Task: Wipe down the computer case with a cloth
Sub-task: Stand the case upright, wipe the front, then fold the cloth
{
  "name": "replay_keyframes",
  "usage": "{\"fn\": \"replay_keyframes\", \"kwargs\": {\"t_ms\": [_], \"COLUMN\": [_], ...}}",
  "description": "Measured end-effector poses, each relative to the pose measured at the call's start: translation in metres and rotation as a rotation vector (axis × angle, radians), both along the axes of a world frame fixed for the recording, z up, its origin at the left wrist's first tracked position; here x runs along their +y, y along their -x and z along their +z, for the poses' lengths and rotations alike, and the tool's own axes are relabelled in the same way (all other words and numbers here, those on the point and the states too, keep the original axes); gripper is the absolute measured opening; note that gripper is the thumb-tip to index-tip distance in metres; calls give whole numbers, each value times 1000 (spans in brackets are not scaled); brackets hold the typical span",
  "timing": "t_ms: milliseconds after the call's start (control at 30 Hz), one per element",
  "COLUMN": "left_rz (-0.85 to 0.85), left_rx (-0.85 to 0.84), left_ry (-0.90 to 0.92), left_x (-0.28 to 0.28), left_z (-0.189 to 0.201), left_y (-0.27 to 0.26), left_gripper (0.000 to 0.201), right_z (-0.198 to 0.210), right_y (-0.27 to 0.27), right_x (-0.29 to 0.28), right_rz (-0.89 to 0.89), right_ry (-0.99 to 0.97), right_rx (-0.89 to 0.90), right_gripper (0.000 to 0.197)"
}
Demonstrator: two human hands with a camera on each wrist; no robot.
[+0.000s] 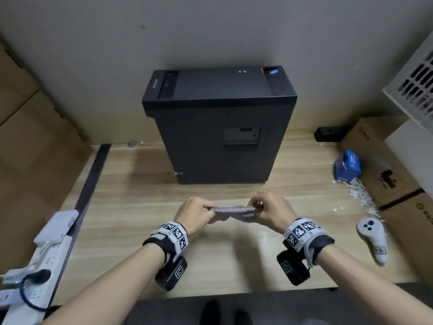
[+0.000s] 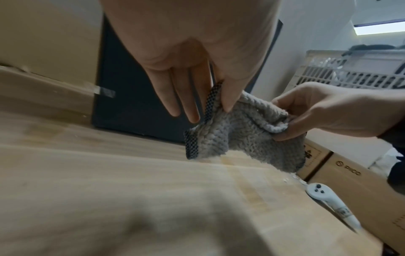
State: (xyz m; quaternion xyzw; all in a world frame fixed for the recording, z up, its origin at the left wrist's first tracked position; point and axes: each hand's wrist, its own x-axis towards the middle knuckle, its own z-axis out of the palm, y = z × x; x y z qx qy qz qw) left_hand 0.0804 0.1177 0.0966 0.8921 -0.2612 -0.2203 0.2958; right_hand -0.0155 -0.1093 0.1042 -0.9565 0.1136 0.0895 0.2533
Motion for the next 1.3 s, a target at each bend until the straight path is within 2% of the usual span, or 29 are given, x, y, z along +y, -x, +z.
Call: {"fn": "replay_keyframes", "kwargs": {"t_ms": [133, 200, 300, 433, 567, 633, 700, 800, 867, 967, 1033, 1100, 1167, 1233, 1300], "left_rz": [77, 118, 91, 36, -171, -286, -384, -505, -527, -507, -489, -451, -343, -188, -77], "left_rx": [-79, -83, -111, -237, -278, -257, -219, -181, -184, -232, -207, -134, -48, 50, 108], "left_ry": [48, 98, 140, 124, 5, -107, -203, -257, -229, -186, -153, -130, -83, 10, 102], "left_x": [21, 28, 39, 55, 68, 75, 82, 93, 99, 104, 103, 101, 101, 101, 100], "left_z": [-1, -2, -4, -13, -30, -51, -78, -111, -122, -127, -127, -126, -122, -115, -102], "left_y": [-28, -43, -65, -83, -69, -52, -31, 1, 14, 16, 11, 6, 1, -5, -14], "left_gripper": [23, 19, 18, 14, 16, 19, 15, 15, 15, 23, 34, 38, 37, 32, 26], "right_z": [-15, -18, -19, -26, -52, -77, -106, -130, -132, -129, -130, -133, -138, -139, -130], "right_y": [-32, -48, -66, -82, -75, -59, -35, -1, 9, 5, 0, -4, -2, -1, -3], "right_x": [11, 17, 20, 22, 33, 40, 45, 53, 54, 52, 54, 63, 74, 79, 75], "right_rz": [-3, 10, 41, 48, 145, 235, 306, 345, 290, 235, 289, 412, 498, 462, 366], "right_ry": [-49, -63, -42, 87, 183, 193, 171, 166, 120, 68, 15, -22, 62, 146, 144], "right_rx": [-126, -120, -112, -162, -187, -90, 34, 151, 128, -35, -122, -56, 45, 80, 105], "right_gripper": [14, 15, 12, 27, 21, 22, 23, 39, 51, 42, 33, 32, 33, 22, 11]}}
